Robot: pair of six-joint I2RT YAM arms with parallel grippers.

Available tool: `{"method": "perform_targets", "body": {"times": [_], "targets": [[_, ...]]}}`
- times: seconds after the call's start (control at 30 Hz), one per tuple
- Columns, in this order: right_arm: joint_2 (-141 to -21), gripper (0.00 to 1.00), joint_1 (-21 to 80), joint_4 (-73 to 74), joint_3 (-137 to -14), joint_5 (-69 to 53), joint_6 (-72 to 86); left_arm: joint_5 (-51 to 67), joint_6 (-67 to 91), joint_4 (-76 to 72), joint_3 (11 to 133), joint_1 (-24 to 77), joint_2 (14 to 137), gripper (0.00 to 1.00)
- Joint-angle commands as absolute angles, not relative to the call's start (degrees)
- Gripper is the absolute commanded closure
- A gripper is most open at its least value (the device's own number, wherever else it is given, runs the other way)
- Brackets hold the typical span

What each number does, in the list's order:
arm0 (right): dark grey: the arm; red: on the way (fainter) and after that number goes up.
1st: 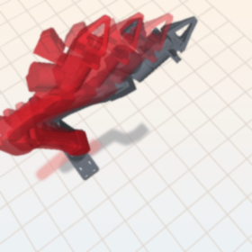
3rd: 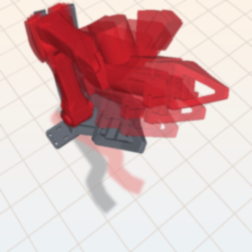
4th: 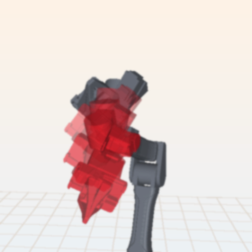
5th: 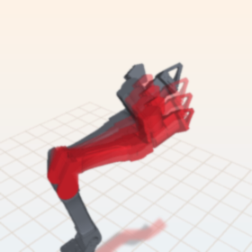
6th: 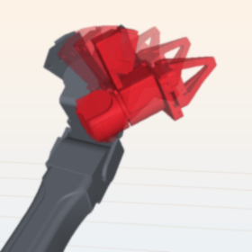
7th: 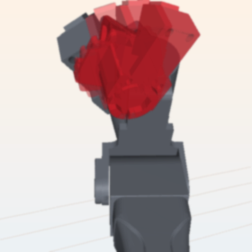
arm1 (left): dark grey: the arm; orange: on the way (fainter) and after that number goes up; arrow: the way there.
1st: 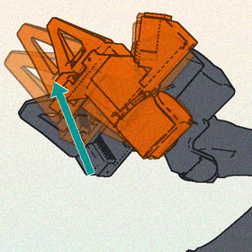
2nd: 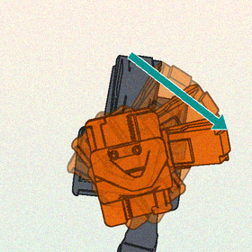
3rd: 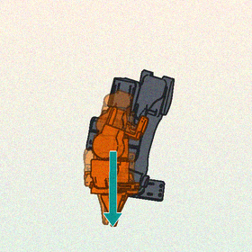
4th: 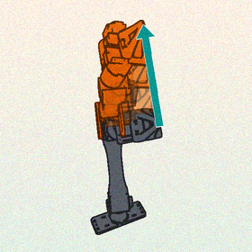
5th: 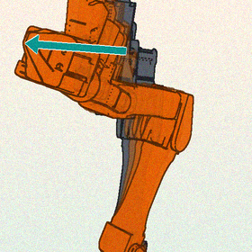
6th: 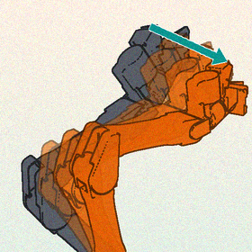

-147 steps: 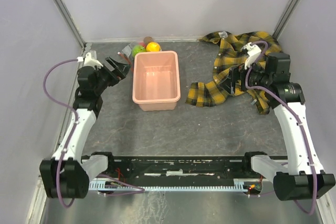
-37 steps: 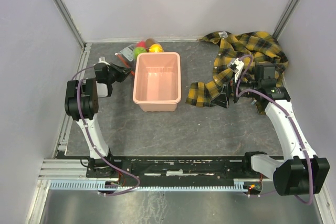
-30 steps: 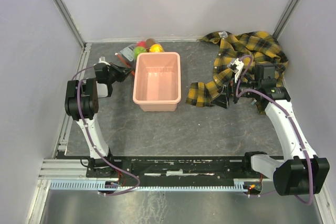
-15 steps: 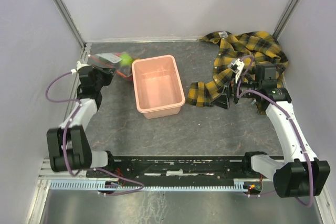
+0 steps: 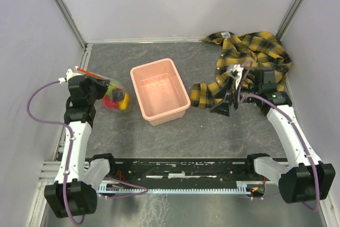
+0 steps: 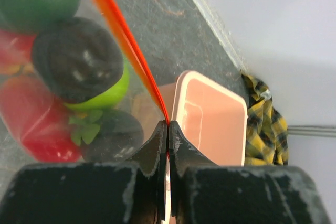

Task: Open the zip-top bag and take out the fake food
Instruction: Pick up the zipper food storage bag at the center of the board, then move the bin to the center of the board.

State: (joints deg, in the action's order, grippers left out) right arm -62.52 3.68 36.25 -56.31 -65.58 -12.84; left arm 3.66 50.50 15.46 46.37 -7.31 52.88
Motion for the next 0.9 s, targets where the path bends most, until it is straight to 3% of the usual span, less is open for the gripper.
{"method": "perform_targets", "body": {"times": [0.0, 0.07, 0.2, 0.3, 0.43, 0.53, 0.7, 0.87], "targets": [[-60.2, 0.01, 12.7, 34.4, -52.3, -70.6, -23.2, 6.9, 44.9, 22.1, 50.3, -7.4, 49.0, 0.97], [-60.4, 0.02, 19.1, 34.2, -50.5, -65.6, -29.9, 7.0, 43.6, 24.3, 52.2, -7.4, 47.9, 0.97], [-66.3, 0.29, 30.2, 34.0, -51.5, -58.0, -38.9, 7.3, 42.0, 28.0, 55.3, -7.4, 45.6, 0.97], [-71.9, 0.42, 37.9, 32.5, -53.7, -52.0, -42.9, 7.8, 41.6, 30.2, 55.9, -7.4, 43.5, 0.97], [-80.5, 0.62, 43.6, 21.2, -56.0, -44.1, -34.8, 10.2, 41.2, 32.9, 56.1, -7.3, 41.8, 0.97], [-85.6, 0.68, 43.8, 12.6, -58.1, -38.7, -26.2, 12.8, 40.4, 33.7, 55.7, -6.8, 41.6, 0.97], [-88.6, 0.69, 38.3, -2.2, -59.7, -30.9, -14.1, 17.4, 39.9, 32.9, 55.3, -4.7, 42.0, 0.97], [-98.7, 0.68, 32.1, -5.0, -74.0, -19.5, -5.4, 22.1, 41.0, 30.0, 55.0, -1.8, 43.4, 0.97]]}}
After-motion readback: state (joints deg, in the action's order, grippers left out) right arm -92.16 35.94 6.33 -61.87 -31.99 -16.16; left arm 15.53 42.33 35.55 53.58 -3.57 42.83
